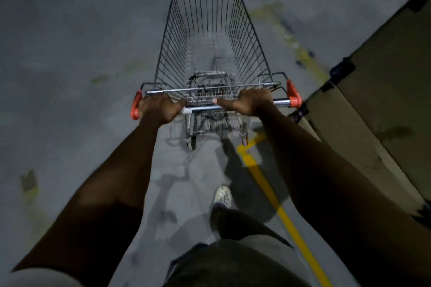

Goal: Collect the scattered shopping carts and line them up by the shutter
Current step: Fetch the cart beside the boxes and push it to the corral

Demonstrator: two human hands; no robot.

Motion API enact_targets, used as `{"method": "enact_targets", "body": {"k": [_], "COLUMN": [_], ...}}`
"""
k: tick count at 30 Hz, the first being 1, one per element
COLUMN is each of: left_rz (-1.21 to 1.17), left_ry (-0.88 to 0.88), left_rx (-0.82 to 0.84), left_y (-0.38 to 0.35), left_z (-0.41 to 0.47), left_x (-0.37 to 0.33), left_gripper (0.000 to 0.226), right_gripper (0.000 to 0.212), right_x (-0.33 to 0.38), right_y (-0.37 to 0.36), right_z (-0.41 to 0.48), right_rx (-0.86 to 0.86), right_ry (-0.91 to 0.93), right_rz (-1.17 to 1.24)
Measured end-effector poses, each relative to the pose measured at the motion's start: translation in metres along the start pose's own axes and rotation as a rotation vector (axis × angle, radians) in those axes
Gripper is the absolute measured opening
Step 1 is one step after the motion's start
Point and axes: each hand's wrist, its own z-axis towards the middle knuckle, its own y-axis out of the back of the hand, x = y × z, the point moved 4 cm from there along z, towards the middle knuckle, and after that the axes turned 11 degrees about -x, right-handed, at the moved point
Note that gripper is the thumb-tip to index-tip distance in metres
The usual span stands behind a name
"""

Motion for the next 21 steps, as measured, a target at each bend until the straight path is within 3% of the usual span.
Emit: {"method": "enact_targets", "body": {"k": [4, 8, 10, 13, 18, 21], "left_rz": [0.038, 0.028, 0.015, -0.009, 0.005, 0.016], "left_ry": [-0.005, -0.008, -0.021, -0.041, -0.079, -0.123], "left_rx": [0.019, 0.008, 0.004, -0.045, -0.059, -0.021], "left_y": [0.012, 0.018, 0.023, 0.035, 0.055, 0.071], "left_z": [0.081, 0.165, 0.212, 0.295, 0.433, 0.511], "left_x": [0.014, 0.036, 0.049, 0.068, 0.096, 0.112], "left_gripper": [0.082, 0.085, 0.085, 0.082, 0.085, 0.087], "right_gripper": [0.125, 0.081, 0.074, 0.095, 0.093, 0.119], "right_x": [0.012, 0.024, 0.035, 0.058, 0.083, 0.095], "right_y": [0.025, 0.04, 0.055, 0.082, 0.121, 0.139], "right_z": [0.089, 0.167, 0.209, 0.281, 0.402, 0.469], "right_rx": [0.126, 0.129, 0.117, 0.161, 0.123, 0.109], "right_ry": [-0.027, -0.035, -0.034, -0.019, -0.087, -0.132], "right_rz": [0.126, 0.343, 0.338, 0.247, 0.253, 0.212]}}
